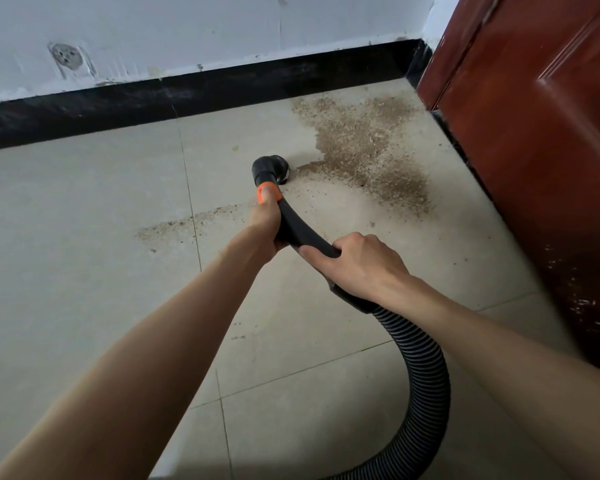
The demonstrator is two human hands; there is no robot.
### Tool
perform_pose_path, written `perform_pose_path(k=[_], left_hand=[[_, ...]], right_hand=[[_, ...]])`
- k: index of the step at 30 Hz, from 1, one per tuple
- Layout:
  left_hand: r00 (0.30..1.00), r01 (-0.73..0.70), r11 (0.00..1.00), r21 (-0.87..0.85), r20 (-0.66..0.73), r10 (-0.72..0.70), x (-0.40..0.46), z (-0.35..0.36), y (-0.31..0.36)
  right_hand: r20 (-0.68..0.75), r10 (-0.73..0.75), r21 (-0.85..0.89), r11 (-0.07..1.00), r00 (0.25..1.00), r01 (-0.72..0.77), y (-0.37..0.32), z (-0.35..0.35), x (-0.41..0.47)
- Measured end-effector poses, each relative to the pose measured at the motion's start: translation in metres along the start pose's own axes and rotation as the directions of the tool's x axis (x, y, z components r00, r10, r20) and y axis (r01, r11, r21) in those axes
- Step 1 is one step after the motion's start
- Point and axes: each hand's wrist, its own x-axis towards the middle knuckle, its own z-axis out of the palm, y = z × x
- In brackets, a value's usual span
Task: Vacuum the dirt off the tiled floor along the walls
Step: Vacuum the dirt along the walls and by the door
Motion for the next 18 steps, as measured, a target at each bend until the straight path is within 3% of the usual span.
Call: perform_pose_path(k=[9, 18], left_hand=[[0.998, 0.000, 0.993, 0.120, 0.069, -0.008, 0.008, 0.038, 0.000], [0.996, -0.007, 0.991, 0.137, 0.092, -0.005, 0.014, 0.059, 0.001]], right_hand=[[-0.043, 0.042, 0.068, 0.997, 0.998, -0.039, 0.028, -0.011, 0.003], [-0.092, 0.067, 0.060, 0.996, 0.994, -0.061, 0.040, -0.014, 0.008]])
